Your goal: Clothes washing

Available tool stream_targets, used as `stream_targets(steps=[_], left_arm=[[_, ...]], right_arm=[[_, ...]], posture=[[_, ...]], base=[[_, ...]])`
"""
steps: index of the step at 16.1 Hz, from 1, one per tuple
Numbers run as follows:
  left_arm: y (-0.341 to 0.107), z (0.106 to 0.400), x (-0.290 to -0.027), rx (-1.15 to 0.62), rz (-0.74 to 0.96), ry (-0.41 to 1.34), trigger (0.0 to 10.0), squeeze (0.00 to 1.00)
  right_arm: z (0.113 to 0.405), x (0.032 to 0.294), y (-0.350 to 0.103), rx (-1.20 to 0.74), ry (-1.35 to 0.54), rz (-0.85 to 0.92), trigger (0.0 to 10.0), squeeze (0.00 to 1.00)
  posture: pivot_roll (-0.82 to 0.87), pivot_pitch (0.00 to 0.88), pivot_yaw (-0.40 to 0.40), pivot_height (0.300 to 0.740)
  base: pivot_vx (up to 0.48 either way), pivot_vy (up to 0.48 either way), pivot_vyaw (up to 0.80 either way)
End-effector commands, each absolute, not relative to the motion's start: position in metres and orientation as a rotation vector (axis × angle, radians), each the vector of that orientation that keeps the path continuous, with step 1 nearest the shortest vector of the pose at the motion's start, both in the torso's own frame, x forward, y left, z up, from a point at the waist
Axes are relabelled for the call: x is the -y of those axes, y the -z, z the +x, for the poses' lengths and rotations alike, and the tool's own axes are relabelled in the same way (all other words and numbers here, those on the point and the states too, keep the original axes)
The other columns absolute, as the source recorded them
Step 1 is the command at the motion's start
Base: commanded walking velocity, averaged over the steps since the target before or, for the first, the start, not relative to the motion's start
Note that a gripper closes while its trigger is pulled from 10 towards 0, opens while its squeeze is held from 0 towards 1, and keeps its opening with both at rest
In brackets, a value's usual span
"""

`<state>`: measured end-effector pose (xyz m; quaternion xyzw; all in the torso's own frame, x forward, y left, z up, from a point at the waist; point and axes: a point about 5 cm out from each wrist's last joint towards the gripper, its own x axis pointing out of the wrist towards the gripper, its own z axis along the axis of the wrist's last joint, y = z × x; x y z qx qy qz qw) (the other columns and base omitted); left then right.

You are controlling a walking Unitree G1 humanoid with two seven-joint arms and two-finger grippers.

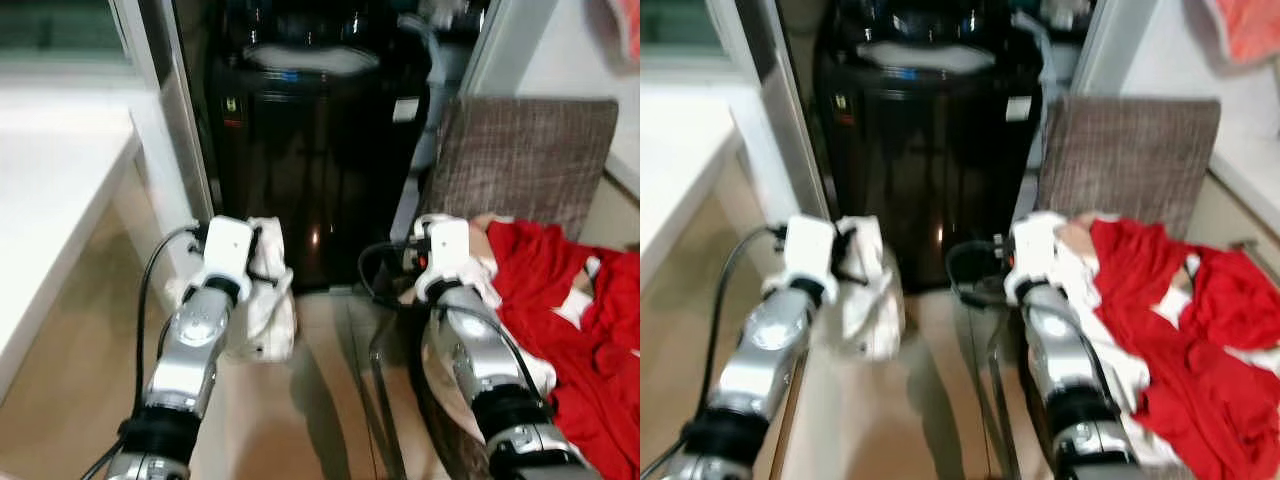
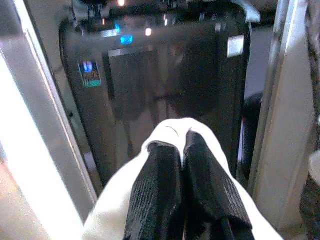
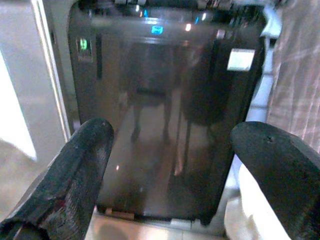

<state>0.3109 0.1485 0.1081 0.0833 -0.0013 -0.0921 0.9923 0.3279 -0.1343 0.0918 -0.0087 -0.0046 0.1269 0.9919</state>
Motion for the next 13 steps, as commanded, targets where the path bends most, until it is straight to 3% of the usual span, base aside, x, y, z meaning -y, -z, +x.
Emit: stream_targets(steps=[1, 5, 13], left_arm=[[-0.133, 0.319, -0.140, 0.118, 0.175, 0.217, 10.0, 0.00], [-0.116, 0.315, -0.142, 0.045, 0.156, 0.229, 10.0, 0.00], [-0.120, 0.316, -0.139, 0.070, 0.113, 0.185, 10.0, 0.00]], right_arm=[[0.331, 0.142, -0.098, 0.038, -0.220, -0.004, 10.0, 0.00], [0.326, 0.141, -0.090, 0.018, -0.220, 0.005, 10.0, 0.00], [0.328, 0.137, -0.089, 0.008, -0.239, 0.003, 10.0, 0.00]], posture=[[-0.07, 0.000, -0.047, 0.736], [-0.08, 0.000, -0.040, 0.736], [-0.07, 0.000, -0.042, 0.736]], base=[[0.480, 0.000, 0.00], [0.480, 0.000, 0.00], [0.480, 0.000, 0.00]])
